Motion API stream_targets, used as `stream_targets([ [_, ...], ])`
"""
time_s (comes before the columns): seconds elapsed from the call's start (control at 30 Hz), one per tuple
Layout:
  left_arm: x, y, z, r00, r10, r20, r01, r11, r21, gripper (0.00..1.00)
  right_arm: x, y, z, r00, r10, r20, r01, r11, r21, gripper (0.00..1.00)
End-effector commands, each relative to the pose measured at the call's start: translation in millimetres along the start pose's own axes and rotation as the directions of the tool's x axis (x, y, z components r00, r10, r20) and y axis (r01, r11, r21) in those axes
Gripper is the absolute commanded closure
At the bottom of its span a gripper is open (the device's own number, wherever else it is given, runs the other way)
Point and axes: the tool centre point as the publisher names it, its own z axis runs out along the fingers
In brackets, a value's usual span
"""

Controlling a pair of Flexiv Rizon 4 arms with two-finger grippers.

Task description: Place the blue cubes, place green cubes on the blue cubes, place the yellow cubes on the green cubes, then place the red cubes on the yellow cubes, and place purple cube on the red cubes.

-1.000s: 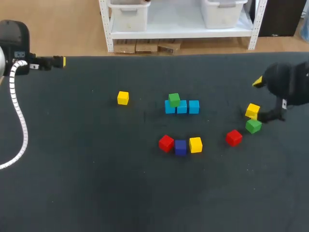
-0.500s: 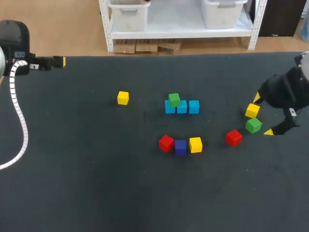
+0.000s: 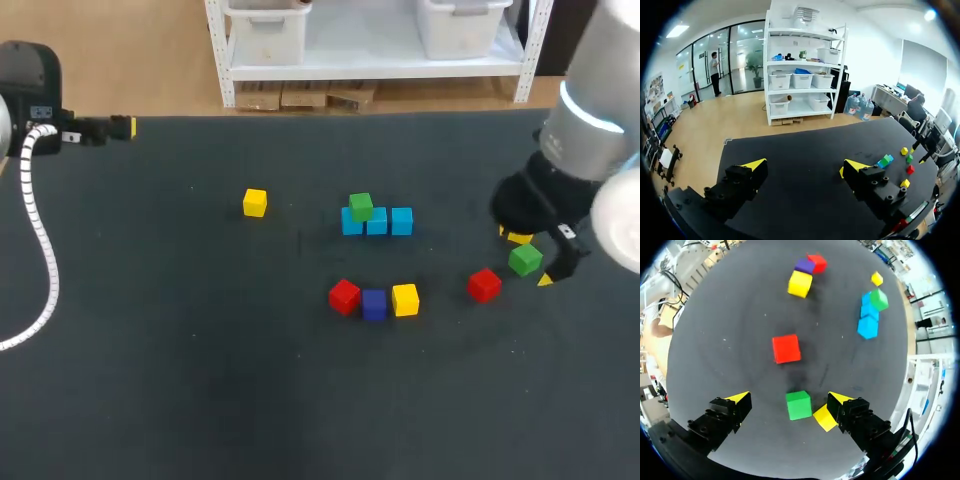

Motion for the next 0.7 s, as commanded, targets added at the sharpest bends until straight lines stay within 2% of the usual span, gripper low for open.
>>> stream_targets([
  [0.03,0.2,3.8,0,1.000,0.002,0.001,-0.002,1.000,0.026,0.00,8,-14,15,1.000,0.022,-0.008,-0.023,0.996,-0.081,0.00],
  [0.33,0.2,3.8,0,1.000,0.002,0.001,-0.002,1.000,0.026,0.00,27,-17,28,0.997,0.077,0.001,-0.077,0.995,-0.070,0.00],
  [0.37,0.2,3.8,0,1.000,0.002,0.001,-0.002,1.000,0.026,0.00,28,-17,29,0.997,0.078,0.001,-0.078,0.995,-0.070,0.13],
  [0.4,0.2,3.8,0,1.000,0.002,0.001,-0.002,1.000,0.026,0.00,28,-17,30,0.997,0.079,0.000,-0.078,0.995,-0.068,0.38],
  [0.43,0.2,3.8,0,1.000,0.002,0.001,-0.002,1.000,0.026,0.00,28,-17,31,0.997,0.079,0.000,-0.079,0.995,-0.065,0.54],
  [0.5,0.2,3.8,0,1.000,0.002,0.001,-0.002,1.000,0.026,0.00,28,-16,31,0.997,0.081,0.005,-0.081,0.995,-0.055,0.67],
  [0.57,0.2,3.8,0,1.000,0.002,0.001,-0.002,1.000,0.026,0.00,27,-17,32,0.997,0.080,0.013,-0.080,0.996,-0.044,0.99],
  [0.7,0.2,3.8,0,1.000,0.002,0.001,-0.002,1.000,0.026,0.00,24,-18,30,0.994,0.098,0.038,-0.097,0.995,-0.030,1.00],
])
